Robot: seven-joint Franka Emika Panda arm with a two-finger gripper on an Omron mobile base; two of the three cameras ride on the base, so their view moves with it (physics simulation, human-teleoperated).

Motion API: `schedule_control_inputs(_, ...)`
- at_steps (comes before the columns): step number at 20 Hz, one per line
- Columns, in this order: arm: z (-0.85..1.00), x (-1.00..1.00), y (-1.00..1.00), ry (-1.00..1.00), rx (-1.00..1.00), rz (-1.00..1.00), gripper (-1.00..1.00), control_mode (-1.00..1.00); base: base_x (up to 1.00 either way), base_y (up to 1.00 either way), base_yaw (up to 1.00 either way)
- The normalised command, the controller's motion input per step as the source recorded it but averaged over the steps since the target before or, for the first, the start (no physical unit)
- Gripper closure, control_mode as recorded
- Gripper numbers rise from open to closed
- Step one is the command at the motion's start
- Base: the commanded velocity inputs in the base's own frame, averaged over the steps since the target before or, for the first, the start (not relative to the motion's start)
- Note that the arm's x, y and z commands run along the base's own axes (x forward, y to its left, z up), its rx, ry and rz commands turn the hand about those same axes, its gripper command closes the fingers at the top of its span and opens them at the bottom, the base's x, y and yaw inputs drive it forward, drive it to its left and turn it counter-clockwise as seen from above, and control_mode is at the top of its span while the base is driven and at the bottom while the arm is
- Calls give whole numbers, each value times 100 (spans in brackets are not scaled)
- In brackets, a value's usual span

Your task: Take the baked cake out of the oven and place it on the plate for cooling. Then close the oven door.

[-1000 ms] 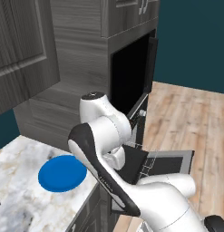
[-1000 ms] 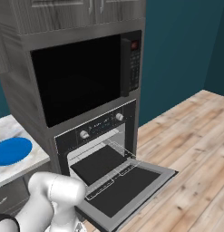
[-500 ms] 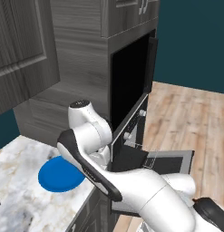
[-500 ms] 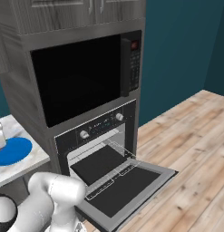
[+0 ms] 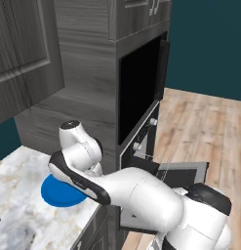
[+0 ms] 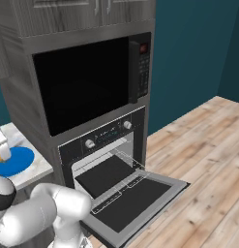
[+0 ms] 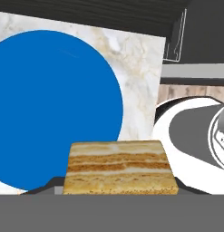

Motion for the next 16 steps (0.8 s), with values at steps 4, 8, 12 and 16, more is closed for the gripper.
schedule_control_inputs(4, -45, 42, 33, 8, -5, 3, 100, -100, 0, 0, 0)
schedule_control_inputs(8, -44, 50, 26, 10, -3, 2, 100, -100, 0, 0, 0)
schedule_control_inputs(12, -38, 36, 27, 10, -3, 2, 100, -100, 0, 0, 0)
schedule_control_inputs(16, -33, 27, 31, 7, -4, 2, 100, -100, 0, 0, 0)
